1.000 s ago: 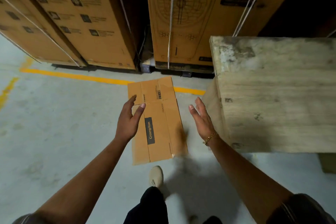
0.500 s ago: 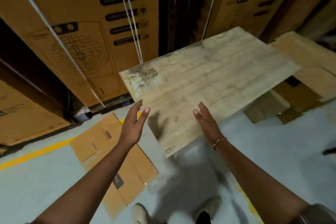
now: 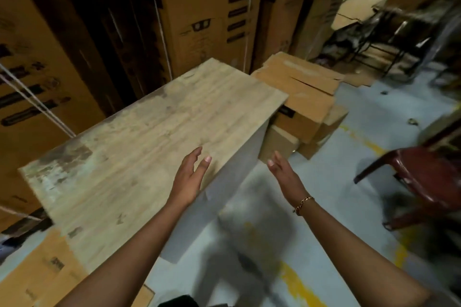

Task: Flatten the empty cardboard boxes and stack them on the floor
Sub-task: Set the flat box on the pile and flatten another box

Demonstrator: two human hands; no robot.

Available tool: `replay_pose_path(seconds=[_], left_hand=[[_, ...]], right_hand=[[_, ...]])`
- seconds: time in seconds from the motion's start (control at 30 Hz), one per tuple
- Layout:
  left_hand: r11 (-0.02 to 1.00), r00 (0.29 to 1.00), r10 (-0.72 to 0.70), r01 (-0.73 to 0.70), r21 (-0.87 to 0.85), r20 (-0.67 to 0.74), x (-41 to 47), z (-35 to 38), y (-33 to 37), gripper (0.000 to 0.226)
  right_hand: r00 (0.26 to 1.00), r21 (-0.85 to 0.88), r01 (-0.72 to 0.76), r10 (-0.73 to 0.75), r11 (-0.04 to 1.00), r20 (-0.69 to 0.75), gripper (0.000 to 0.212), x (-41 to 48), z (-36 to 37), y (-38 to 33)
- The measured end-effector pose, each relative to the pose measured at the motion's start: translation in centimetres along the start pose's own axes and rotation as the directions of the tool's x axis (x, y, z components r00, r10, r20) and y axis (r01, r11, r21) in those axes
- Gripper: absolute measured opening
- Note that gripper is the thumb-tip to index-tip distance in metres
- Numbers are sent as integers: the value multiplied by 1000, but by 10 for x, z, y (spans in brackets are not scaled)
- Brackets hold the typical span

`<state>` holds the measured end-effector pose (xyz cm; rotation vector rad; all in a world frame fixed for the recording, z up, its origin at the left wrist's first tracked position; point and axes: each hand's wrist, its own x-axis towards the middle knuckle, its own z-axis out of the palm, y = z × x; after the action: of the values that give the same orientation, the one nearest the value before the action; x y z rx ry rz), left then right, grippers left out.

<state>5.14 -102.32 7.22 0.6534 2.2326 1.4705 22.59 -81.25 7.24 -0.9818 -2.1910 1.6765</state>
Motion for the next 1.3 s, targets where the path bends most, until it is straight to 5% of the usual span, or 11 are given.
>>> replay_pose_path(seconds=[0.33,0.6,0.8,1.1,1.23,1.3], left_hand=[[999,979,49,-48,-9,200,109,155,69,85],[999,970,6,4,-38,242,230,258,110,90],[997,965,-36,54,-60,260,309,332,148,67],[986,981,-135,147,-76,140,406,445,164,69],[940,954,-299,298,-164,17,432,504,166,65],[906,923,-383,370,-205,-25,435,530,166,59]], right_hand=[[989,-26,-42,37,999,-145,91,84,-150,31],[982,-61,-107,95,992,-161,98,202,-248,50],[980,-91,-138,123,986,-155,64,286,-322,59],[987,-114,-142,150,983,62,73,422,-437,81],[968,-201,-123,162,972,192,99,489,-490,96],[945,-240,-124,189,963,268,92,520,-511,102]])
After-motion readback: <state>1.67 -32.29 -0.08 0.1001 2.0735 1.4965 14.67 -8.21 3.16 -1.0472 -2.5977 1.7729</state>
